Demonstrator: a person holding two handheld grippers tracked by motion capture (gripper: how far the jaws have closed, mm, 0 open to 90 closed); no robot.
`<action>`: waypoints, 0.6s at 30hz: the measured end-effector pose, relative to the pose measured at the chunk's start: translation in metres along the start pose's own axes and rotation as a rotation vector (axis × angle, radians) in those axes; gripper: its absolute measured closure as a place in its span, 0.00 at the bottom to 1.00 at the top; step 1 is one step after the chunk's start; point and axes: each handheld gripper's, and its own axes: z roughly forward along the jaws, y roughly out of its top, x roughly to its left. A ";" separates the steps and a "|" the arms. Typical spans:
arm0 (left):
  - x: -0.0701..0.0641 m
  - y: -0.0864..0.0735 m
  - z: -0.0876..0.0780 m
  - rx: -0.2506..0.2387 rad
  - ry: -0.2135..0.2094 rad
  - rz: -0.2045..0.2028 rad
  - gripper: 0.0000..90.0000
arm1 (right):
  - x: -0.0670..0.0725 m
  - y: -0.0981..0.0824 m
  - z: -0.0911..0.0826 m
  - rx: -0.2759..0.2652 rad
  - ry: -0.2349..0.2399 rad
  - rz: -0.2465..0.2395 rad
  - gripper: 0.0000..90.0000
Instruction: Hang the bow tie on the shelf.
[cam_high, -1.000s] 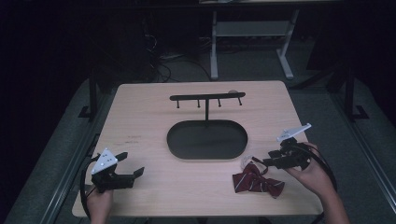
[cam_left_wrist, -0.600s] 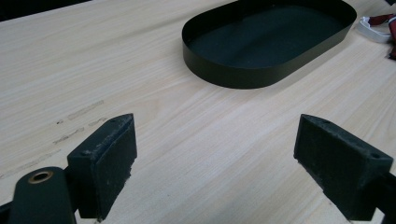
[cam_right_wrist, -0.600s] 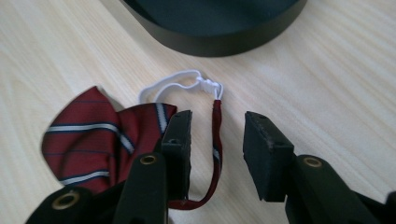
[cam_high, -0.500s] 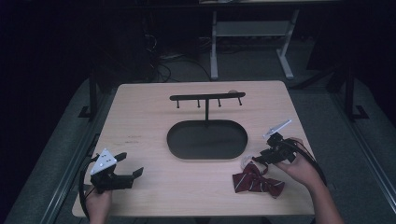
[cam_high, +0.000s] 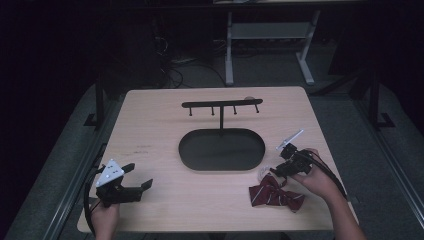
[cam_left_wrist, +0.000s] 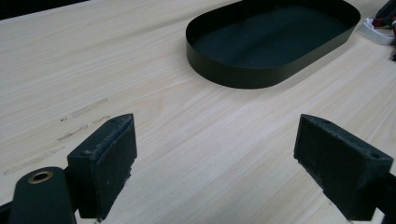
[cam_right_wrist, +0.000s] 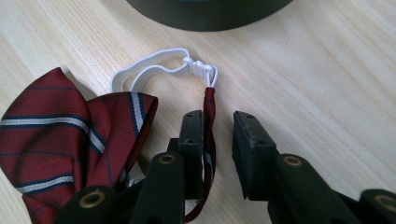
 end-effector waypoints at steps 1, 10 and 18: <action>0.000 0.000 0.000 0.001 0.000 0.001 0.14 | 0.000 0.000 0.001 0.005 -0.005 -0.007 0.83; 0.000 0.000 0.000 -0.004 0.003 -0.004 0.14 | 0.002 0.001 0.002 0.016 -0.015 -0.025 0.99; 0.000 0.000 0.000 0.001 0.003 0.002 0.14 | 0.009 0.007 -0.015 -0.024 0.000 -0.034 0.99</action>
